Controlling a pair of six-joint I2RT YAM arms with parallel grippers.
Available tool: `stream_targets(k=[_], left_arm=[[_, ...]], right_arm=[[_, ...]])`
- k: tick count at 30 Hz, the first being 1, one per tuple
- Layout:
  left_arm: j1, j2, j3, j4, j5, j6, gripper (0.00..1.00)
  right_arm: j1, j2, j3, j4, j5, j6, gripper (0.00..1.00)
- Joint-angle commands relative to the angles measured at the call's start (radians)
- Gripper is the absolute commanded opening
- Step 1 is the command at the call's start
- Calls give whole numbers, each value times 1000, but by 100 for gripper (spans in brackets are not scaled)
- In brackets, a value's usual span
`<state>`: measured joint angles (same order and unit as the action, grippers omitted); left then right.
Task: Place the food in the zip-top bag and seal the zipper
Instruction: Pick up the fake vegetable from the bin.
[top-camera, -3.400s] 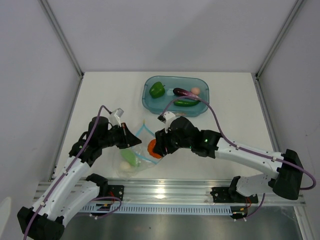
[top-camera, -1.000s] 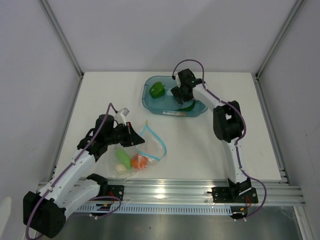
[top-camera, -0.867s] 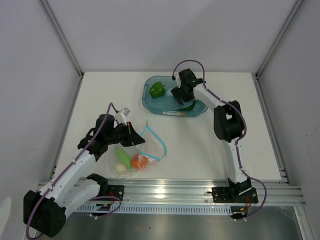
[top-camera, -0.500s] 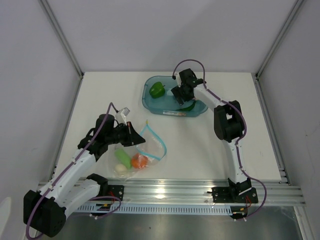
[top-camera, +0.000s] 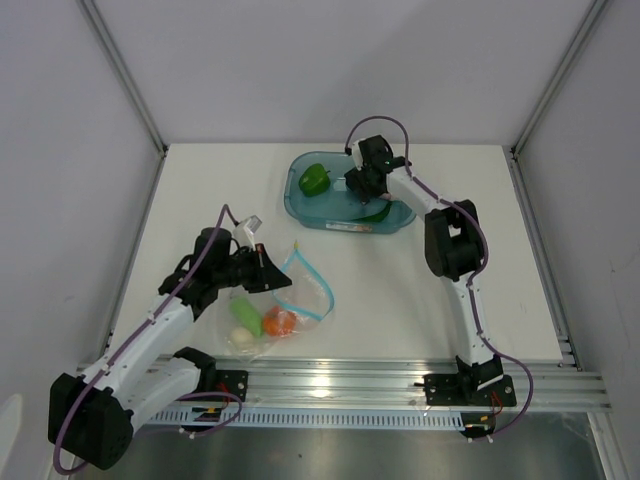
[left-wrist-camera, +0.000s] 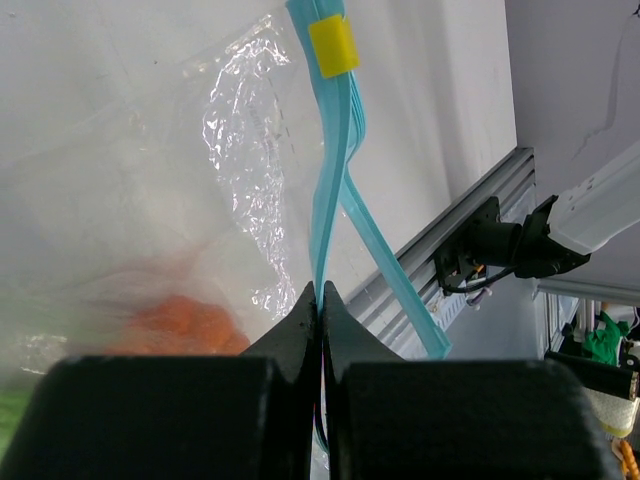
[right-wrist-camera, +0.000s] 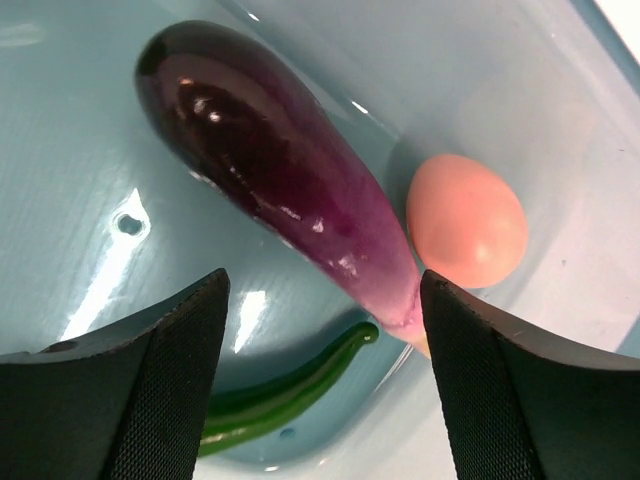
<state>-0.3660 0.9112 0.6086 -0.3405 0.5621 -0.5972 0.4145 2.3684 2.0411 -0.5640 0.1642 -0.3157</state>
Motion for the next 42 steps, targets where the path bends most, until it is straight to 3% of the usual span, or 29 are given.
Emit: stream_targets(k=[1, 9, 13, 21, 25, 31, 34, 42], left_arm=[[6, 9, -6, 38, 24, 22, 1], [6, 18, -16, 60, 38, 7, 1], [6, 22, -17, 64, 41, 7, 1], [6, 26, -15, 70, 45, 4, 1], [6, 25, -18, 70, 45, 4, 1], [6, 20, -20, 70, 50, -3, 1], [6, 11, -18, 64, 50, -6, 1], [6, -17, -12, 31, 32, 0, 1]], right_arm=[[-8, 18, 25, 58, 1, -8, 78], [-11, 40, 13, 112, 1, -16, 70], [-11, 61, 21, 102, -11, -20, 61], [-11, 80, 10, 98, -41, -10, 58], [-11, 74, 1, 104, -45, 3, 49], [1, 29, -27, 130, -46, 6, 22], [15, 0, -30, 136, -35, 12, 13], [53, -136, -19, 124, 7, 75, 2]])
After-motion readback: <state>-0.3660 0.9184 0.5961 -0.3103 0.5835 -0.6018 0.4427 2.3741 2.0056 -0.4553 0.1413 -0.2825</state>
